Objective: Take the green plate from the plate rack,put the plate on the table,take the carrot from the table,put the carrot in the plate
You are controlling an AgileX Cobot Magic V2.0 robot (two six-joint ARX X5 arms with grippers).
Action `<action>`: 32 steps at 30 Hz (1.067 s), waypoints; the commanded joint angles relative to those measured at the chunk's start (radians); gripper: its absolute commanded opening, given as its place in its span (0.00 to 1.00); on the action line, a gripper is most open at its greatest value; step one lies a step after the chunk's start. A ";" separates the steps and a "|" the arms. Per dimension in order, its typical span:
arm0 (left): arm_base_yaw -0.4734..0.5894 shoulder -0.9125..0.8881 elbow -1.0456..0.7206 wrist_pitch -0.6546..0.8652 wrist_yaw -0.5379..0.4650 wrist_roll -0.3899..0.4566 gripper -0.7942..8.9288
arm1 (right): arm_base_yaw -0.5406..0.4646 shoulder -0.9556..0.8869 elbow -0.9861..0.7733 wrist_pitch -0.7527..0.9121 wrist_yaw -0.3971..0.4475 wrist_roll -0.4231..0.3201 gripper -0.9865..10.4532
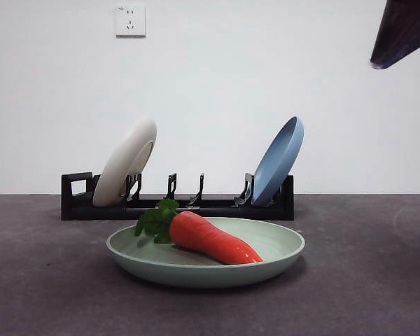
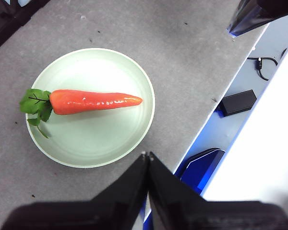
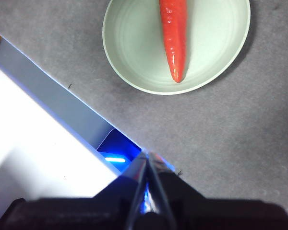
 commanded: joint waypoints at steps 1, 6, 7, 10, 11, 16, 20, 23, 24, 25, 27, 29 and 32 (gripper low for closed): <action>-0.001 -0.002 -0.006 0.003 0.000 -0.004 0.08 | 0.002 -0.001 -0.004 0.008 0.003 0.009 0.09; -0.001 -0.002 -0.006 0.003 -0.001 -0.004 0.08 | 0.002 -0.001 -0.004 0.008 0.002 0.009 0.09; -0.001 -0.002 -0.006 0.003 -0.001 -0.004 0.08 | 0.002 -0.001 -0.004 0.008 0.003 0.009 0.09; -0.001 -0.002 -0.006 0.003 -0.001 -0.004 0.08 | 0.002 -0.001 -0.004 0.008 0.003 0.009 0.09; -0.001 -0.002 -0.006 0.003 -0.001 -0.004 0.08 | 0.002 -0.001 -0.004 0.008 0.003 0.009 0.09; 0.007 -0.016 -0.006 0.011 -0.027 0.003 0.08 | 0.002 -0.001 -0.004 0.008 0.003 0.009 0.09; 0.079 -0.073 -0.006 0.101 -0.118 0.069 0.08 | 0.002 -0.001 -0.004 0.009 0.003 0.009 0.09; 0.202 -0.136 -0.007 0.238 -0.089 0.175 0.08 | 0.002 -0.001 -0.004 0.009 0.003 0.009 0.09; 0.247 -0.156 -0.007 0.278 -0.070 0.198 0.08 | 0.002 -0.001 -0.004 0.009 0.003 0.009 0.09; 0.310 -0.184 -0.007 0.326 -0.044 0.220 0.08 | 0.002 -0.001 -0.004 0.009 0.003 0.009 0.09; 0.410 -0.227 -0.008 0.378 -0.018 0.235 0.08 | 0.002 -0.001 -0.004 0.009 0.003 0.009 0.09; 0.525 -0.276 -0.008 0.415 -0.017 0.235 0.08 | 0.002 -0.001 -0.004 0.009 0.003 0.009 0.09; 0.676 -0.338 -0.008 0.423 -0.018 0.235 0.08 | 0.002 -0.001 -0.004 0.009 0.003 0.009 0.09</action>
